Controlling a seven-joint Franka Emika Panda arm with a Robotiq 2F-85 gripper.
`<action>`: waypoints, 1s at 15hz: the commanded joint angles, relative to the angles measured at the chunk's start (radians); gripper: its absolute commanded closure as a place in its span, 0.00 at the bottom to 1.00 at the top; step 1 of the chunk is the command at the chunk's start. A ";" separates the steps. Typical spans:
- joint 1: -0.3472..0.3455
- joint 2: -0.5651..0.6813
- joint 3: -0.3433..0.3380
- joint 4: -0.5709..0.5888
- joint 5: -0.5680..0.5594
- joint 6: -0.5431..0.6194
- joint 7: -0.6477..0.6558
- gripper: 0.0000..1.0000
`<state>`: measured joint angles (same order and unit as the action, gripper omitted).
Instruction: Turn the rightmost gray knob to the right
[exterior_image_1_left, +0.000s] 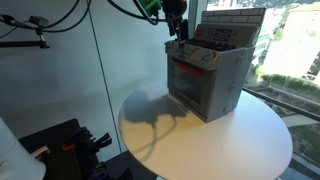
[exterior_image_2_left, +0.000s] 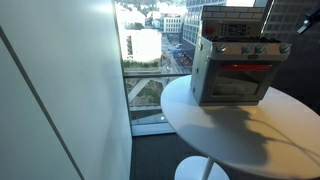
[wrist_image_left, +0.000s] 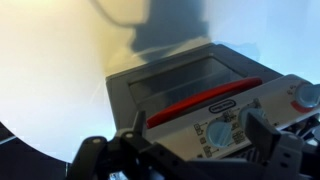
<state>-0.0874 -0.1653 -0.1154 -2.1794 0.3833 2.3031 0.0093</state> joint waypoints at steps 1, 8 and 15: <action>-0.015 -0.045 0.000 0.010 -0.088 -0.112 0.060 0.00; -0.033 -0.109 0.009 0.013 -0.231 -0.291 0.122 0.00; -0.033 -0.144 0.013 0.024 -0.308 -0.404 0.155 0.00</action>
<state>-0.1090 -0.2973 -0.1125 -2.1737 0.0989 1.9459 0.1380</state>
